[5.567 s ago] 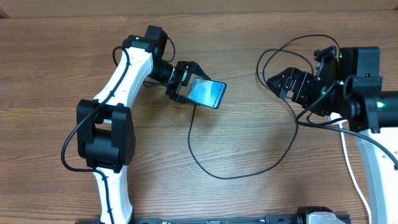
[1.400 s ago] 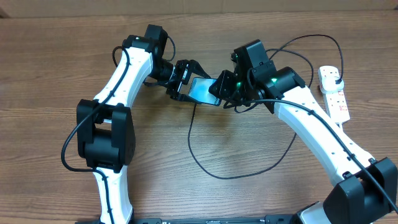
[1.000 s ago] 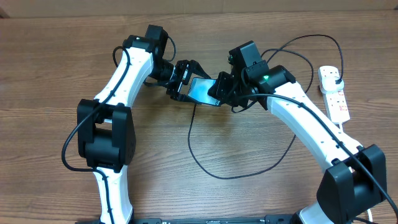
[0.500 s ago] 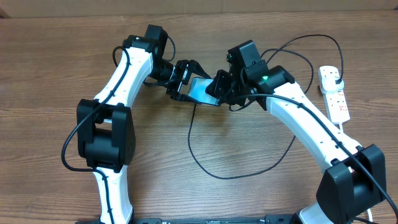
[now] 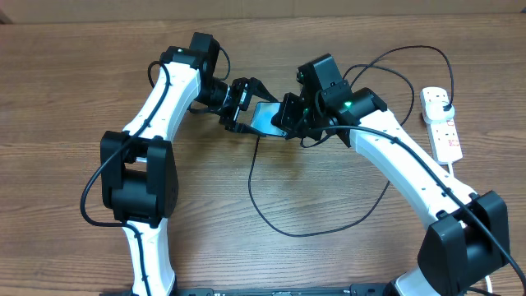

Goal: Plug charger to phone and switch on socket

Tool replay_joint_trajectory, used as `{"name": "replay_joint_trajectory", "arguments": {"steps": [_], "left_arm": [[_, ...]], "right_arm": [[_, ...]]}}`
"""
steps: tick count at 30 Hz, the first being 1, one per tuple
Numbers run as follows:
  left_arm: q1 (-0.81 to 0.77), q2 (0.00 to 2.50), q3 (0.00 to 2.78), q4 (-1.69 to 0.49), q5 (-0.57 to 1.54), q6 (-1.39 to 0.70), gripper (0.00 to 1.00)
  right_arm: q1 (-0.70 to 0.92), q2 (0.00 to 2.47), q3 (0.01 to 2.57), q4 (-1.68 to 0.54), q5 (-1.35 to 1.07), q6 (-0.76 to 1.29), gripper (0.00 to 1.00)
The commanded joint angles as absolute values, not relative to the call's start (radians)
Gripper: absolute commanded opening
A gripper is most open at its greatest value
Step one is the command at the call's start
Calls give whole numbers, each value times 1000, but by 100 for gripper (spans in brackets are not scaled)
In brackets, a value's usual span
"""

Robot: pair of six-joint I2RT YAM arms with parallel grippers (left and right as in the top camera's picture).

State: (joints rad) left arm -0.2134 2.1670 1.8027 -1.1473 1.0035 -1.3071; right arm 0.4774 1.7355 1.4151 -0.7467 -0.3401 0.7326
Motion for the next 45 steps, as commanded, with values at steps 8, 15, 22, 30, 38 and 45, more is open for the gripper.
{"name": "replay_joint_trajectory", "arguments": {"steps": [8, 15, 22, 30, 38, 45], "left_arm": [[-217, 2171, 1831, -1147, 991, -1305, 84], [-217, 2171, 1831, -1030, 937, -1101, 94], [-217, 2171, 1831, -716, 1090, -980, 89], [-218, 2171, 1831, -297, 1294, -1246, 88], [-250, 2171, 1831, 52, 1304, -1570, 89], [-272, 2171, 1831, 173, 1241, -1740, 75]], "right_arm": [[444, 1745, 1418, -726, -354, 733, 6], [368, 1739, 1445, -727, -391, 733, 5], [268, 1739, 1501, -724, -473, 733, 4], [174, 1737, 1644, -655, -537, 826, 4], [215, 1712, 1717, -643, -347, 1206, 4], [321, 1712, 1716, -619, -234, 1407, 4]]}}
